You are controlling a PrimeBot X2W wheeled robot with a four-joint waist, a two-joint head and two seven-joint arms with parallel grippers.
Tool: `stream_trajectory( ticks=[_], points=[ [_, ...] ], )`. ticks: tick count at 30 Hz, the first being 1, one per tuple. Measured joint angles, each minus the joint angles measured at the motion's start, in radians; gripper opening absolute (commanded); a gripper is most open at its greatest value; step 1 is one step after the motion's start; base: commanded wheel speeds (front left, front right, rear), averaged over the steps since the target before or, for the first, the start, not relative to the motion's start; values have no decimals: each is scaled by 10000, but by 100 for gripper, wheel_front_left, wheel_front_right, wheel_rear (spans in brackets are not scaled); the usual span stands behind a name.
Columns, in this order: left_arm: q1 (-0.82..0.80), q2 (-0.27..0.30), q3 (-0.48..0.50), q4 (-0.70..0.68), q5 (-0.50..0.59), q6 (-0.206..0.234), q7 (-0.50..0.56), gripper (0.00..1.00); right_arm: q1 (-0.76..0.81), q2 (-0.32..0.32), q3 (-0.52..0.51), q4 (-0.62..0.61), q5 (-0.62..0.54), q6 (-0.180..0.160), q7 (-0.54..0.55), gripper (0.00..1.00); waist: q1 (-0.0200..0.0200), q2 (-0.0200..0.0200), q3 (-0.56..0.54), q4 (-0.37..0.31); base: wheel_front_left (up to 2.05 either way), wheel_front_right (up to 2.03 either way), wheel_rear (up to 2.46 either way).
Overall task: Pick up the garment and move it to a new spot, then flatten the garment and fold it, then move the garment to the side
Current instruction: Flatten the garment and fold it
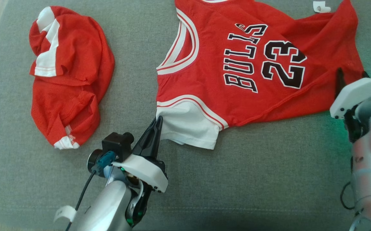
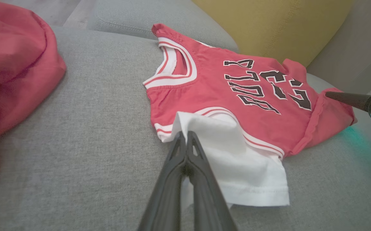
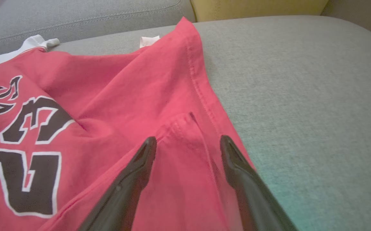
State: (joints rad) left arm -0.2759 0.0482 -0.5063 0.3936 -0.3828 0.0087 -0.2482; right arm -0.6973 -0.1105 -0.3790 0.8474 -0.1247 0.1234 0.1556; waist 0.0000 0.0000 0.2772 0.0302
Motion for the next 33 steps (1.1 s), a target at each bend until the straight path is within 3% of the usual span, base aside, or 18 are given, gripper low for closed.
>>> stream_trajectory(
  ticks=[11,12,13,14,23,33],
  points=[
    [-105,0,-40,8,0,-2,0,0,-748,-313,380,1116,121,0,-604,100,0,0,131,61,0,0,0],
    [-123,0,-46,8,0,-2,0,0,-774,-322,391,1204,121,0,-662,65,0,0,137,67,0,0,0],
    [-138,0,-48,8,0,-2,0,0,-795,-334,405,1292,121,0,-690,7,0,0,146,75,0,0,0],
    [-144,0,-48,10,0,-2,0,0,-823,-351,437,1381,121,0,-731,0,0,0,155,81,0,0,0],
    [-144,2,65,15,-81,15,0,0,-1151,-546,673,1672,374,0,-1845,0,0,0,-78,15,0,0,0],
    [-134,52,1325,-1528,-671,-13,-10,0,-1056,-449,2142,828,2128,0,-2959,0,0,0,-890,-286,0,0,0]
  ],
)
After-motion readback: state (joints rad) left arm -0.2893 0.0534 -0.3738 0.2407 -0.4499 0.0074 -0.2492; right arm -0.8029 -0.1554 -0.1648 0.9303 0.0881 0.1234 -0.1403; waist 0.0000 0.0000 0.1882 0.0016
